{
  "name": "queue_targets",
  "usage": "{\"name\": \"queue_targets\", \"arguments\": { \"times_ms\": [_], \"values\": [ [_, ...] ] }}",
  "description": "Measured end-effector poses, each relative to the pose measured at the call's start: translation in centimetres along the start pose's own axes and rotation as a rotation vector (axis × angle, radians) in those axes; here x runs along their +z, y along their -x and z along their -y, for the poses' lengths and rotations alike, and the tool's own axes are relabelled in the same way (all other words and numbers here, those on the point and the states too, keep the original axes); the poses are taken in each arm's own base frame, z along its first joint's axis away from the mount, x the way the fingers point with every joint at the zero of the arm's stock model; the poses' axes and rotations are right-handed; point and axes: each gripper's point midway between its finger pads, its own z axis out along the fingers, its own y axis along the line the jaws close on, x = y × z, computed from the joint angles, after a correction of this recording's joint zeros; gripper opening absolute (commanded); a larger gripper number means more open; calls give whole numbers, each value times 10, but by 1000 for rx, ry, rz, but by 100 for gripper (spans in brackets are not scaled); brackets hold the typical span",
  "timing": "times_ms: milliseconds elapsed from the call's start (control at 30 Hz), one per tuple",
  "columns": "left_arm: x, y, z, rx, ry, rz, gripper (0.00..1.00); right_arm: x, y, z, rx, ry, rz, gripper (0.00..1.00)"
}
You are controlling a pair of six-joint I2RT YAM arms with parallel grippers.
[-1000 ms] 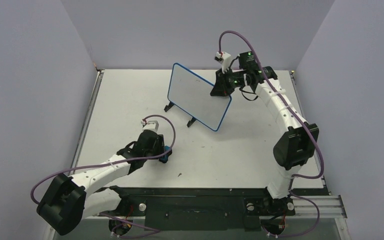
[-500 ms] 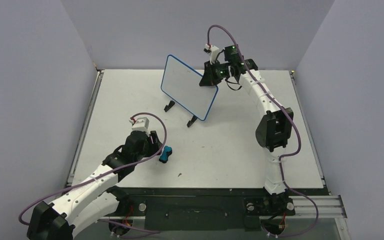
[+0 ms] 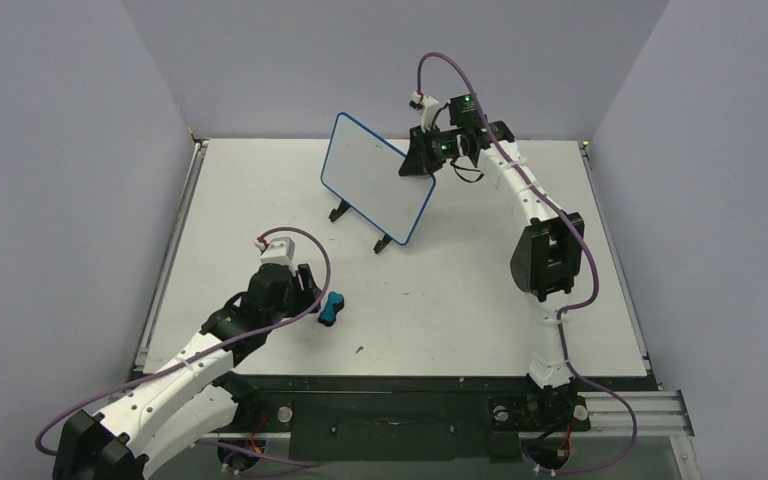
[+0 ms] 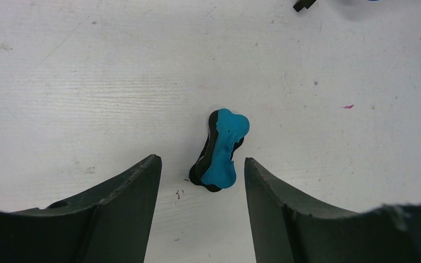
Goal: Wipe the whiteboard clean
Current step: Place the whiteboard on the whiteboard stand.
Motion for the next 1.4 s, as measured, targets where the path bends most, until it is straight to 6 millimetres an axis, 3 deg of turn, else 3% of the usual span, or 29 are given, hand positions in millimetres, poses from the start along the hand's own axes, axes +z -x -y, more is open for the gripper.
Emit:
{"name": "queue_targets", "arguments": {
  "times_ms": [467, 833, 1400],
  "values": [
    [-10, 7, 2, -24, -21, 33, 55, -3, -8, -4, 47, 69, -10, 0],
    [-13, 7, 2, -28, -23, 36, 55, -2, -18, 7, 10, 34, -34, 0],
    [-17, 7, 0, -28, -25, 39, 55, 8, -35, 23, 3, -10, -85, 46]
  ]
}}
